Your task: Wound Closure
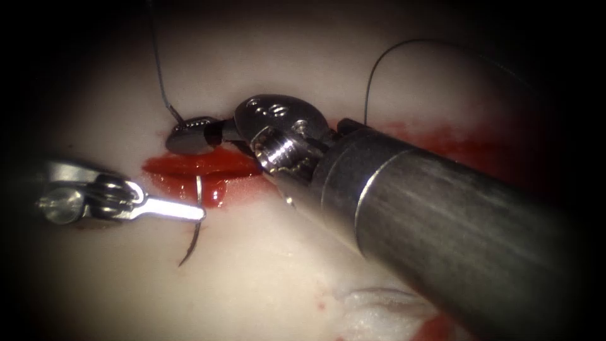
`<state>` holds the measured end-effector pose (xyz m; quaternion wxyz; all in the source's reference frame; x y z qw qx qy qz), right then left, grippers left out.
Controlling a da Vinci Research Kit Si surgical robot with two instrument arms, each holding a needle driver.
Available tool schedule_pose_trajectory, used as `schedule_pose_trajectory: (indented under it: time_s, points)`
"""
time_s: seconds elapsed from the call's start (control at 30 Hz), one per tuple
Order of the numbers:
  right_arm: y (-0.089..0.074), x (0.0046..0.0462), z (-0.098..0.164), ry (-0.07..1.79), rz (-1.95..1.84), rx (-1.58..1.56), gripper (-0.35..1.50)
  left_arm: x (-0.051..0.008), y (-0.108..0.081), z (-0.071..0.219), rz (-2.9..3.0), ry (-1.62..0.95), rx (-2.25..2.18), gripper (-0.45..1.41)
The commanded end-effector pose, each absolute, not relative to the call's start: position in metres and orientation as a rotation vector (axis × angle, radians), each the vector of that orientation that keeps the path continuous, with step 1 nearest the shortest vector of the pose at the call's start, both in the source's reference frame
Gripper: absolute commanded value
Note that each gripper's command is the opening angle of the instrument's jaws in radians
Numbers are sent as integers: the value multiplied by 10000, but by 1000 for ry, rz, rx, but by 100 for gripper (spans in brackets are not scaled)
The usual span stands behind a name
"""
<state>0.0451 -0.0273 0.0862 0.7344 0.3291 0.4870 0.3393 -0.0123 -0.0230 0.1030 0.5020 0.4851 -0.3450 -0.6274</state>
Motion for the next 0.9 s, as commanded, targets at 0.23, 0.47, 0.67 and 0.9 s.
schedule_pose_trajectory:
  time_s: [0.23, 0.47, 0.67, 0.9]
  points:
    - [-264, 460, 860, 1075, 740, 723, -35, -129, -214, 1028, -1473, -876, 1121, 17]
    - [-264, 460, 860, 1077, 736, 728, -35, -136, -211, 1031, -1461, -893, 1093, -5]
    - [-264, 461, 858, 1083, 737, 733, -35, -140, -211, 1035, -1428, -915, 1062, -45]
    - [-263, 460, 856, 1083, 737, 735, -35, -138, -213, 1030, -1467, -842, 1103, -45]
